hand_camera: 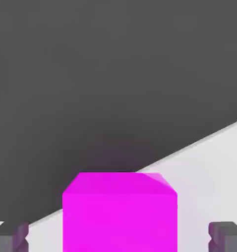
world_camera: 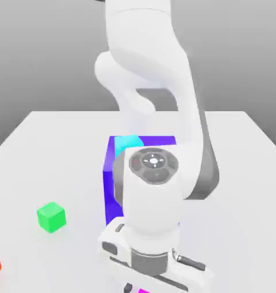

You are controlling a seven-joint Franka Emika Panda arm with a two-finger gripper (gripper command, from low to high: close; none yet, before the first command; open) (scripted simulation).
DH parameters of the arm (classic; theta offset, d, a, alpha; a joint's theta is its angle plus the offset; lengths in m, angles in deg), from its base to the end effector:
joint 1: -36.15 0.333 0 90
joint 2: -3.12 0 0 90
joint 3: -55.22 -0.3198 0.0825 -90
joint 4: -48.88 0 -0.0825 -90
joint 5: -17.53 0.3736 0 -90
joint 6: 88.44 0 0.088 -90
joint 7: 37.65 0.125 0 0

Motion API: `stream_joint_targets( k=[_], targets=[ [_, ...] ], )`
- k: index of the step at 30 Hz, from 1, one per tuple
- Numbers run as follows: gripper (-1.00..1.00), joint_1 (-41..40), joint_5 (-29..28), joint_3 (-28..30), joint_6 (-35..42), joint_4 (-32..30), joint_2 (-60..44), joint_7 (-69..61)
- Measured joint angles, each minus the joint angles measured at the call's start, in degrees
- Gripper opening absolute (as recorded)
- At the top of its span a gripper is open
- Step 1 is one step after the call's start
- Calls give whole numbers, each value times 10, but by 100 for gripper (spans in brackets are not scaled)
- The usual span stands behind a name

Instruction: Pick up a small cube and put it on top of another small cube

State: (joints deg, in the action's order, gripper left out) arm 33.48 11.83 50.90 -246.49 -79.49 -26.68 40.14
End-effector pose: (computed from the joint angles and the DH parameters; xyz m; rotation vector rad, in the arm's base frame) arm 0.5336 0.0212 0.1291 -2.5503 1.8333 -0.0008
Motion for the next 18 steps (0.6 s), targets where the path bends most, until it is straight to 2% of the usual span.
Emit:
stream_joint_targets(
  k=[5, 9, 18],
  targets=[
    [-100, 0, 0, 0, -2, 0, -2, 1],
    [-100, -8, 12, -10, 52, -15, 67, -9],
    [-100, -127, -26, 84, 58, -180, 240, -175]
  ],
)
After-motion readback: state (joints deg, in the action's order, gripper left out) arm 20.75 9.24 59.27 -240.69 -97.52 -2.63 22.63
